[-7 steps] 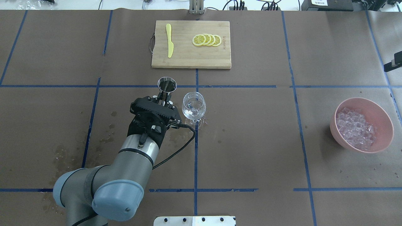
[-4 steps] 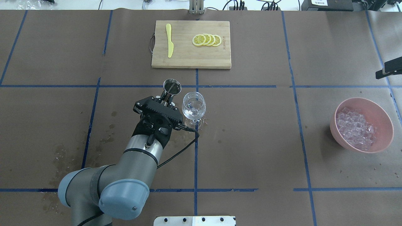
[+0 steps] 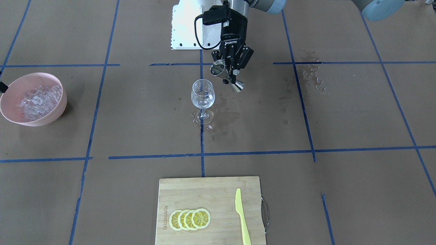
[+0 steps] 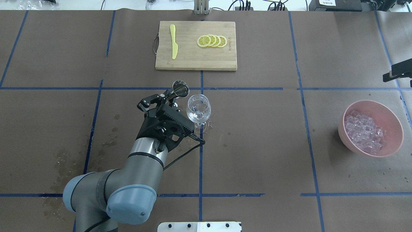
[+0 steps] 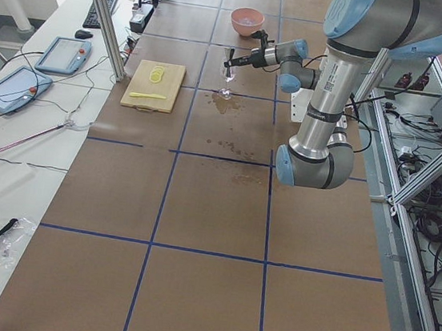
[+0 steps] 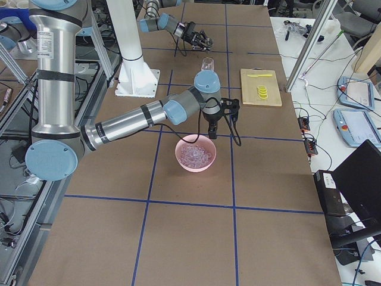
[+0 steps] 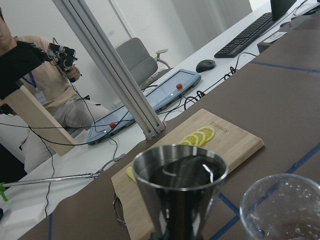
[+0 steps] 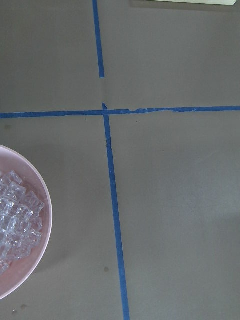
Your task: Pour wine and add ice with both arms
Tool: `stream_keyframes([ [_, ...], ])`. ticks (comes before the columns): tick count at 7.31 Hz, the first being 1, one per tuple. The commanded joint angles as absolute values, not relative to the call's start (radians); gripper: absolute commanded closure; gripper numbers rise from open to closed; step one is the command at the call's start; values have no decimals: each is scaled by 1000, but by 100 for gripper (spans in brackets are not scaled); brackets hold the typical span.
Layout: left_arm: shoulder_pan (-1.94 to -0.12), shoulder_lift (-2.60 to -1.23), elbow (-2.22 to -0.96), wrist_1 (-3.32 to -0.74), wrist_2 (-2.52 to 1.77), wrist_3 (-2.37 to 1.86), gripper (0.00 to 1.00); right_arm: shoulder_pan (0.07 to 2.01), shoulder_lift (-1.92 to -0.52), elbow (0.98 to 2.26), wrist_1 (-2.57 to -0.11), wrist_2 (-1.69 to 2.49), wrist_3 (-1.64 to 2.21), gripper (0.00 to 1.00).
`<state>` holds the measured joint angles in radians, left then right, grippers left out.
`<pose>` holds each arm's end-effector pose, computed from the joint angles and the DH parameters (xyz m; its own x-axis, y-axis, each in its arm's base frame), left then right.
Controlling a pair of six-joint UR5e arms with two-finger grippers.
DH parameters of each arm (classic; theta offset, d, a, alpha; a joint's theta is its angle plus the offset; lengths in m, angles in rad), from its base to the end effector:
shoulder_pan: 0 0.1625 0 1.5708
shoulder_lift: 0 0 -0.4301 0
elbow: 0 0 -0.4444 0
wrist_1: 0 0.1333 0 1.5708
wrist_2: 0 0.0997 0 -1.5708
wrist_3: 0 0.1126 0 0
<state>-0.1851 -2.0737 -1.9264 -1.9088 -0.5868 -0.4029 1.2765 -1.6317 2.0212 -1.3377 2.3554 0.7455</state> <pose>0.5403 -0.3322 0.1330 0.9355 0.3431 -0.0849 0.0081 0.2194 0.9756 -0.0972 -0.5060 0.4296 0.5696 0.0868 0.8173 -0.2052 0.9779 0.0391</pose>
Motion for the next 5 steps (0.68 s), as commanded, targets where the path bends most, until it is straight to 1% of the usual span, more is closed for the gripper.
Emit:
stream_keyframes([
  [1,-186,-2079,-1914,-1908,-549,-260,100,1272,-1632,2025,-1338,2353,747,0],
  [5,-186,-2089,-1888,-1907,-526,-94,100,1246,-1666,2043,-1330,2319,753,0],
])
